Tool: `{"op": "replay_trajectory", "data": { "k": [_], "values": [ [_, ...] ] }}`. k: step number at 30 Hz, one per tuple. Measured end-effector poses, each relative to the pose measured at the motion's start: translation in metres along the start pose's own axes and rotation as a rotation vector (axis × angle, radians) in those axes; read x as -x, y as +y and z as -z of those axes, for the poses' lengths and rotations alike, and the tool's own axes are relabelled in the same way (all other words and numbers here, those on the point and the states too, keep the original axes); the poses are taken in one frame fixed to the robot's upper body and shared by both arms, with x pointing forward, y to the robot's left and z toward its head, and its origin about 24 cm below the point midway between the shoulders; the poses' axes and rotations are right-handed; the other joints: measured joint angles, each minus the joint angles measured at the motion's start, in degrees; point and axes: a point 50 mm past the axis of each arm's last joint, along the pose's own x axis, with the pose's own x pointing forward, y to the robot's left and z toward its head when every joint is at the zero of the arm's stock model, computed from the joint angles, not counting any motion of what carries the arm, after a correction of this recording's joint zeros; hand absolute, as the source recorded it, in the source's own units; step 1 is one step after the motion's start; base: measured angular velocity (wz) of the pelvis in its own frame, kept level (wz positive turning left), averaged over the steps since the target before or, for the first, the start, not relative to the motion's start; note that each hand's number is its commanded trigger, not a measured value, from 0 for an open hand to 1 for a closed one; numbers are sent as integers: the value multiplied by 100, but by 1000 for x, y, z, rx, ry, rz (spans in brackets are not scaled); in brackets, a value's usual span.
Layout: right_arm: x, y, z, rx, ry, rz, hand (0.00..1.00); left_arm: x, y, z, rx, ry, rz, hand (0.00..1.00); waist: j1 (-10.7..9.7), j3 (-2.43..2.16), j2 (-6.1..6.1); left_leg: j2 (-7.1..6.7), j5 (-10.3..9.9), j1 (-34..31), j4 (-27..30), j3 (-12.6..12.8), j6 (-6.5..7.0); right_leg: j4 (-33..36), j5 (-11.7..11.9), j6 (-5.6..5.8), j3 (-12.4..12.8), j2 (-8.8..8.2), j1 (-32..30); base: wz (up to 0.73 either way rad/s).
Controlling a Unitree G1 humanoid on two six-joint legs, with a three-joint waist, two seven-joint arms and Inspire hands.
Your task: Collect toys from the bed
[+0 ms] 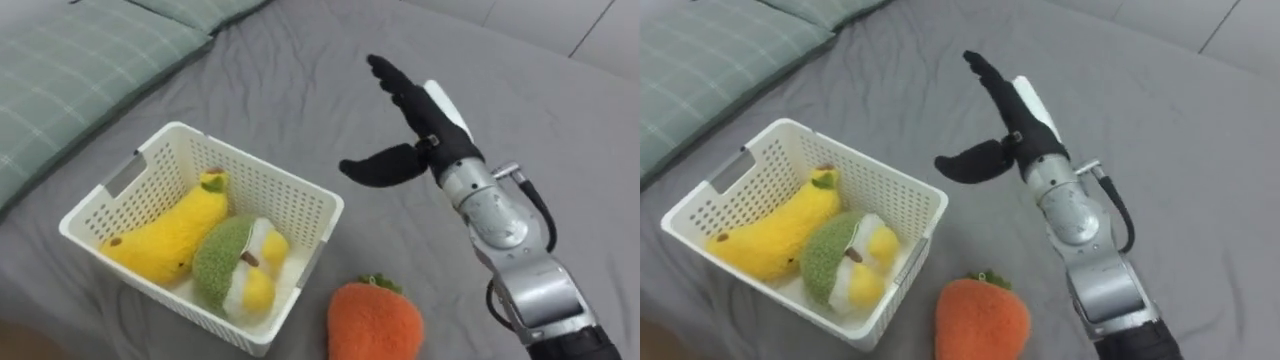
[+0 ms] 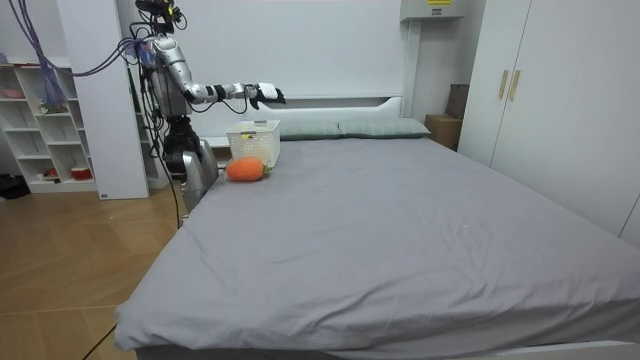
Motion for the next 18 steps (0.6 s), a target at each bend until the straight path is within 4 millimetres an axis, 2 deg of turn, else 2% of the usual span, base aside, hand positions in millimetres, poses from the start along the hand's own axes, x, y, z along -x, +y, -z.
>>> {"op": "replay_trajectory", "data": {
  "k": [3,5,7,9,13,16,18],
  "values": [
    [9,-11,15,-48,50,73,0,1,1,3,19,1,-7,0,-238,-46,138,17,0,126,-93,149,7,3,1,5,166,5,13,-28],
    [13,-14,28,-98,93,101,0,1,3,5,19,-1,-20,0,-359,-57,159,30,1,206,-148,205,6,7,0,7,221,12,41,-21],
    [17,-19,41,-134,146,138,0,1,1,4,18,-8,-21,0,-589,-59,152,37,0,233,-158,269,7,8,0,7,283,26,39,-16],
    [22,-24,47,-142,166,166,0,1,1,4,18,-9,-21,0,-737,-58,148,37,-5,240,-158,289,11,9,0,8,314,54,36,-7],
    [30,-23,64,-150,231,172,0,1,-1,1,12,-24,-12,0,-852,-39,148,54,-12,252,-165,346,9,9,6,8,422,75,15,-9],
    [38,-11,78,-149,291,93,0,2,-6,-4,-16,-48,9,0,-879,-29,122,62,-15,242,-166,341,4,13,6,7,437,86,4,0],
    [43,3,93,-140,360,-3,0,1,-7,-6,-14,-51,15,0,-882,-29,87,76,-22,243,-166,347,-7,12,6,7,437,94,4,0]
  ]
}}
